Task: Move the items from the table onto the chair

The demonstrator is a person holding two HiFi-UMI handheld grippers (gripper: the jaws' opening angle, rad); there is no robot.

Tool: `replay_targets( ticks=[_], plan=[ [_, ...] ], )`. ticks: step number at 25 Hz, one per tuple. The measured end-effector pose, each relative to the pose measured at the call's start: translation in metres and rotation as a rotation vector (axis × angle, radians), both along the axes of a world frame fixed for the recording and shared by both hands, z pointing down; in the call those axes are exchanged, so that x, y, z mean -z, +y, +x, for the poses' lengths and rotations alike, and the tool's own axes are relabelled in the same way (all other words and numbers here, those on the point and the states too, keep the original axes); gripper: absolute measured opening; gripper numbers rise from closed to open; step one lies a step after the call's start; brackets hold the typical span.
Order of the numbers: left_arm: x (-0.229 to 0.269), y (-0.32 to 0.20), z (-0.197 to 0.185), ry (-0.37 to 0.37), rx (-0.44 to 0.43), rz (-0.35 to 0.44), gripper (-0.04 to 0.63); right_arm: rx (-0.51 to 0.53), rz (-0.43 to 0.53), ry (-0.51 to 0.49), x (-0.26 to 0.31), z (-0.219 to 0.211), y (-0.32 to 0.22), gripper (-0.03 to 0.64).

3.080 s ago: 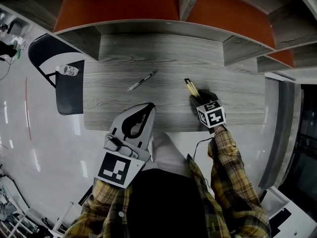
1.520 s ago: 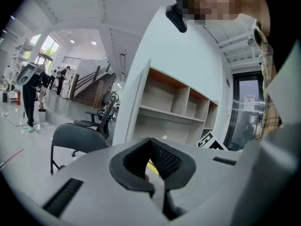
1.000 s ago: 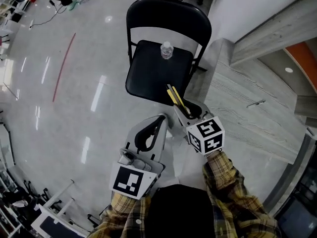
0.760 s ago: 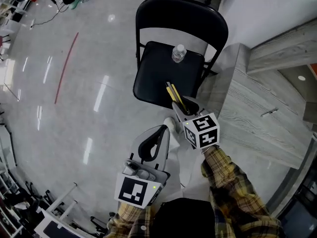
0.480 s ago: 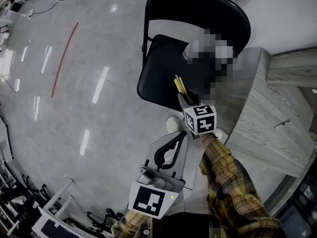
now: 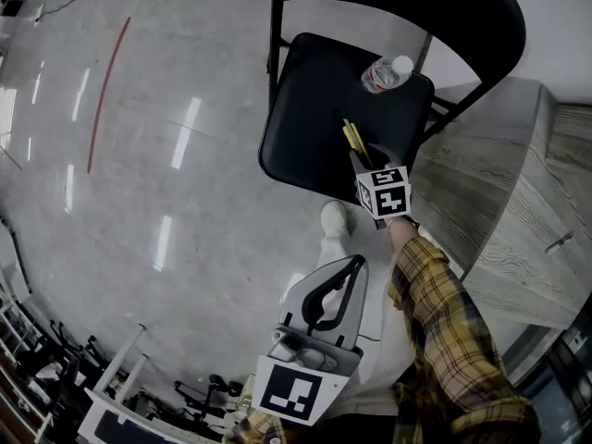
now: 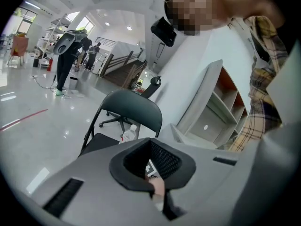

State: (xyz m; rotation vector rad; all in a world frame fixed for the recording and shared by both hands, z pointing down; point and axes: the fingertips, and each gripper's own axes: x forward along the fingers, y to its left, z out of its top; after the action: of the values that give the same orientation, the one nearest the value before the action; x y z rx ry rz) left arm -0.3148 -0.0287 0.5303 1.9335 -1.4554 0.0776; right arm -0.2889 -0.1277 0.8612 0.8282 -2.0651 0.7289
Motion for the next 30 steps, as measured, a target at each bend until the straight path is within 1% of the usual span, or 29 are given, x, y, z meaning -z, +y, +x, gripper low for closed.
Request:
replay_targets(
  ticks=[4,8,13,15,17,20,23,27,30],
  plan=[
    [-0.016,-0.015,-0.011,-0.009,0.005,-0.006,0.003,0.026,-0.031,0.042,-0.028,0.003,-0.003,0.127],
    [-0.023,-0.029,-0.018,-0.010,0.019,0.003,0.003,0.036,-0.065,0.062,-0.042,0.004,-0.007,0.127],
    [-0.027,-0.031,-0.019,-0.010,0.027,-0.001,0.003,0.030,-0.090,0.017,-0.043,0.001,-0.005,0.130],
    [-0.026,-0.031,-0.018,-0.012,0.023,0.001,0.003,0.010,-0.084,0.001,-0.039,0.001,-0.006,0.159],
    [-0.023,-0.029,-0.017,-0.019,0.016,0.006,0.003,-0.006,-0.071,-0.009,-0.030,0.000,-0.010,0.161],
    [-0.014,-0.030,-0.015,-0.026,0.014,0.023,0.003,-0.032,-0.042,-0.050,-0.001,-0.006,-0.017,0.161],
    [0.005,-0.033,-0.009,-0.042,-0.009,0.054,0.003,-0.060,-0.020,-0.119,0.046,-0.016,-0.021,0.161],
    [0.048,-0.041,-0.005,-0.082,-0.035,0.127,0.003,-0.107,0.019,-0.243,0.129,-0.028,-0.020,0.161],
    [0.094,-0.043,-0.007,-0.100,-0.041,0.178,0.003,-0.125,0.034,-0.334,0.197,-0.031,0.000,0.161]
  ],
)
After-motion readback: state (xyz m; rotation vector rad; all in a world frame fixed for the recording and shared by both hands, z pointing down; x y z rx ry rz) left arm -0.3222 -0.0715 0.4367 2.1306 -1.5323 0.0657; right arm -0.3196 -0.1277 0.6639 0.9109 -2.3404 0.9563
